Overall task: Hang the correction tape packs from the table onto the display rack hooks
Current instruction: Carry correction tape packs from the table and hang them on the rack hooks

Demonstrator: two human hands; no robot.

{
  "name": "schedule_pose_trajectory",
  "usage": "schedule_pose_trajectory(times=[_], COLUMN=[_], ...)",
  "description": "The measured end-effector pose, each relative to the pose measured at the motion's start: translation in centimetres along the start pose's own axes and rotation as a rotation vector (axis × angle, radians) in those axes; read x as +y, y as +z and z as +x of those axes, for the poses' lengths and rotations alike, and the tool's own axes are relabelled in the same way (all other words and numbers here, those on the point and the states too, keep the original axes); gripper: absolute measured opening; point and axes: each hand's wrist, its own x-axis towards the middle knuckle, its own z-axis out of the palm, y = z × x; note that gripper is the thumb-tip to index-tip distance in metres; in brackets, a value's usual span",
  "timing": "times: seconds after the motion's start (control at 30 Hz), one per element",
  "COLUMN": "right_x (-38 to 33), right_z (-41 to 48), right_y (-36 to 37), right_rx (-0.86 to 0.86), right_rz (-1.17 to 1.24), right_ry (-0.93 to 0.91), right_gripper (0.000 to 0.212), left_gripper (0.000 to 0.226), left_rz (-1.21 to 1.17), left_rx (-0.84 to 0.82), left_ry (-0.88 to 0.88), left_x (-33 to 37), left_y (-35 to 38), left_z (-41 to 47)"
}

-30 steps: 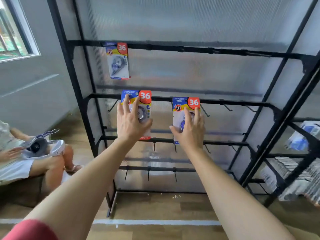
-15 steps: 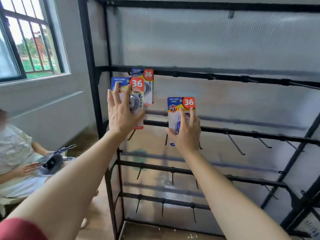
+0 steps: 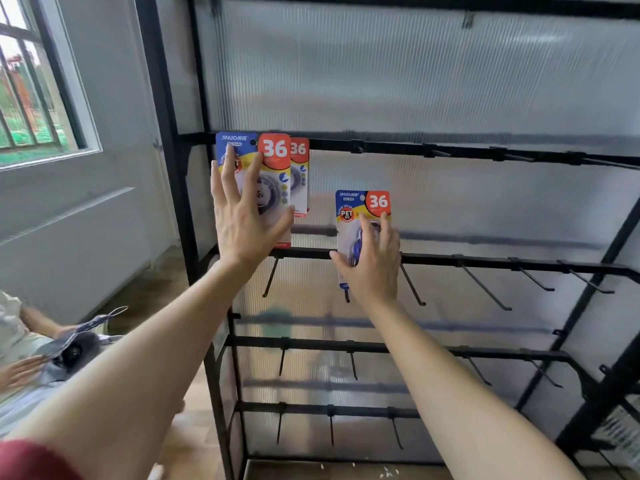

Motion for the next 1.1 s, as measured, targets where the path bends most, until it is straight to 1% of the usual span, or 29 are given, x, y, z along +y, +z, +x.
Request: schedule_pose_trajectory(times=[0.27, 0.57, 0.7, 1.1], right_x=[-0.4, 0.0, 0.0, -0.4], right_z=[0.6, 0.6, 0.5, 0.3], right_y=[0.3, 0.3, 0.7, 1.5], right_rx=[-0.006, 0.002, 0.014, 0.026], right_rz=[-0.010, -0.015, -0.015, -0.020], right_ry=[-0.004, -0.018, -0.021, -0.029], right_gripper=[0.082, 0.082, 0.083, 0.081], left_gripper=[0.085, 0.086, 0.086, 0.087], left_rz=[-0.007, -0.040, -0.023, 0.057], left_rx=[-0.043, -0.029, -0.039, -0.089], left_ry=[0.019, 0.033, 0.053, 0.014], left_x=[-0.3, -0.1, 0.2, 0.1], left_y=[0.1, 0.4, 0.2, 0.2], left_z=[0.1, -0.1, 0.4, 0.4])
